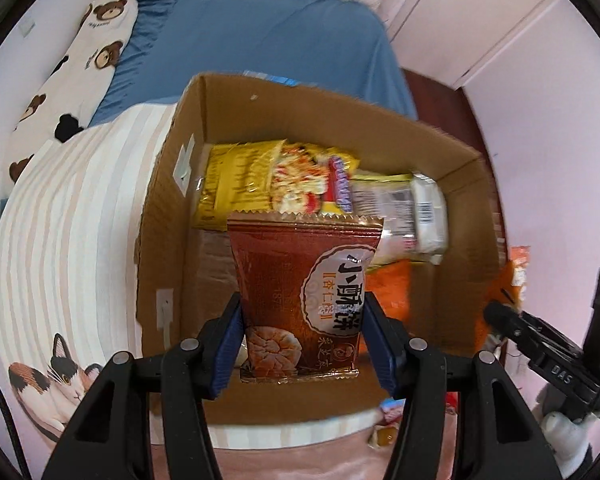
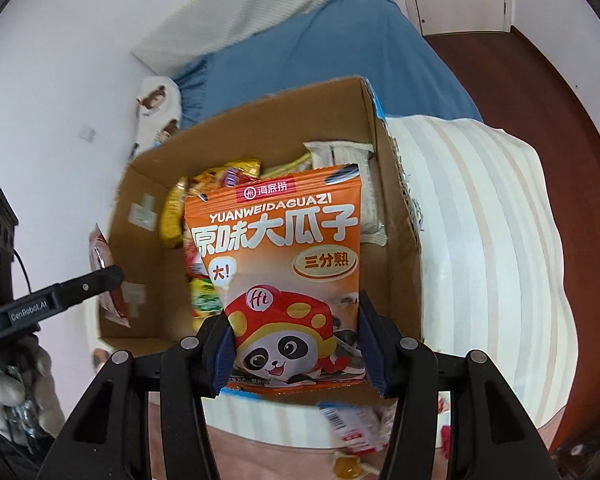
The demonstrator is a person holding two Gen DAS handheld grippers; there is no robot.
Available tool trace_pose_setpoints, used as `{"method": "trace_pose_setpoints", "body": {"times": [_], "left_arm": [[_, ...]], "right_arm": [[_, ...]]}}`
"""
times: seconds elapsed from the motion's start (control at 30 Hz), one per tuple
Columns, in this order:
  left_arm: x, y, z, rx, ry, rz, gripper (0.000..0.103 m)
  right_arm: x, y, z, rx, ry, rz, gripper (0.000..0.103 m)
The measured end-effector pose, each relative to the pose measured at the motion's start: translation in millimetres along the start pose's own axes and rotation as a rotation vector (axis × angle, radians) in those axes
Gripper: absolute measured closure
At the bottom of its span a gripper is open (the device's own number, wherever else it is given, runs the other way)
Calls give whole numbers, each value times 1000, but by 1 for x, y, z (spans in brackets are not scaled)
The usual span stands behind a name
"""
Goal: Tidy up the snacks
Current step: 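Carry both packets into the box and open both tools, then move both tools back over the remaining snacks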
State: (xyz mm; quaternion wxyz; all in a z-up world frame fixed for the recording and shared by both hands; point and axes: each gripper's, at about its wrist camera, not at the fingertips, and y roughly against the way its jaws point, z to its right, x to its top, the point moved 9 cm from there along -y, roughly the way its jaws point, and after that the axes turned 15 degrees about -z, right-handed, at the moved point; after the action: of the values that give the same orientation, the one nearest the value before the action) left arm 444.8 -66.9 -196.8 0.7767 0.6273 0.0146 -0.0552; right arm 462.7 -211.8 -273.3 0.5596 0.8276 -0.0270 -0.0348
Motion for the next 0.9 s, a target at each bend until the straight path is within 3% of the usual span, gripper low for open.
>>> {"method": "trace_pose_setpoints", "body": {"times": [0.17,0.2,0.23,0.3,0.33,0.4,0.43,0.53,0.6,0.73,0.9], "left_arm": [[10,-32,-16,45,34,-74,49],[11,-37,-18,50,38,-87,49],[10,-44,-21,60,45,-105,48],[8,-49,-24,69,53,-108,45],[9,-51,-25,74,55,-105,41],[9,-51,-26,103,56,-89,16],[10,-50,-25,111,49,-73,15],[8,-48,-22,112,39,-52,15],[3,-49,-19,101,30,-63,5],[-8,-46,-12,109,14,-51,4],[-25,-26,-5,115,27,45,4]], "right_arm": [[6,-25,8,-48,-7,-72,47],[6,-31,10,-61,-16,-91,44],[7,-35,13,-71,-22,-98,32],[8,-40,14,-75,-27,-111,27],[8,-42,14,-78,-29,-117,24],[8,-45,12,-92,-29,-122,20],[7,-46,10,-94,-24,-121,14],[6,-49,4,-121,-6,-120,12],[6,-47,2,-146,7,-106,9],[3,-41,-1,-185,23,-76,7],[-6,-21,-5,-226,51,-12,7]]}}
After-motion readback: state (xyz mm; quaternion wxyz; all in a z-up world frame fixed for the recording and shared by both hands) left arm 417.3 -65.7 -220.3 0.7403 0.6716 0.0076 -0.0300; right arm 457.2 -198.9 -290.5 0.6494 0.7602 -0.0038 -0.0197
